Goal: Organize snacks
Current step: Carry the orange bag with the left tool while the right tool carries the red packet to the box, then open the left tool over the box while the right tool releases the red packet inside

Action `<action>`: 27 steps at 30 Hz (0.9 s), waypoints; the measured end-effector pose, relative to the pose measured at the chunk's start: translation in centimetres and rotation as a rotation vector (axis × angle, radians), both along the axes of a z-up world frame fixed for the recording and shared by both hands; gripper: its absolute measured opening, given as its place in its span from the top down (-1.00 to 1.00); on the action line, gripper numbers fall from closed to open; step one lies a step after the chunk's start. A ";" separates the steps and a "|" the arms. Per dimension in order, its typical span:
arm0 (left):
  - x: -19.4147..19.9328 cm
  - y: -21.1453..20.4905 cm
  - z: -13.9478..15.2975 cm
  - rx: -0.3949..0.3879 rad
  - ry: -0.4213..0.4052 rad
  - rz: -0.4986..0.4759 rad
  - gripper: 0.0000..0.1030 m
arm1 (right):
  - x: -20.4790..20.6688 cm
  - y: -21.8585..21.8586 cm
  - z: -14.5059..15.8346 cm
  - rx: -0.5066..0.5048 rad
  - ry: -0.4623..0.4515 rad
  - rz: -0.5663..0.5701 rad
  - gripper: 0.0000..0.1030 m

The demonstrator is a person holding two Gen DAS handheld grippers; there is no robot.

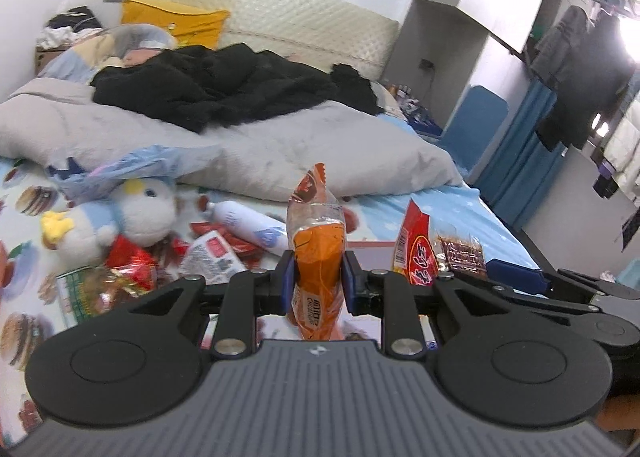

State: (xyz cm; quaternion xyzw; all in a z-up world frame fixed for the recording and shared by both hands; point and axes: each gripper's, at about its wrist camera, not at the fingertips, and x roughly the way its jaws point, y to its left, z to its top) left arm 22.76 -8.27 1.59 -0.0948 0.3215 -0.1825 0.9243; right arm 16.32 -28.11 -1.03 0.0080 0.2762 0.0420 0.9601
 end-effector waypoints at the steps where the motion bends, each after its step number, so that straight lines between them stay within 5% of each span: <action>1: 0.2 -0.7 -0.1 0.002 0.003 -0.012 0.46 | 0.1 -0.5 -0.2 0.001 0.003 -0.010 -0.06; 17: 5.2 -12.2 -7.0 0.134 0.174 -0.224 0.46 | 2.4 -9.3 -7.6 0.070 0.179 -0.165 -0.06; 27: 7.1 -14.6 -10.7 0.195 0.265 -0.255 0.46 | 3.2 -11.6 -11.5 0.085 0.269 -0.187 -0.07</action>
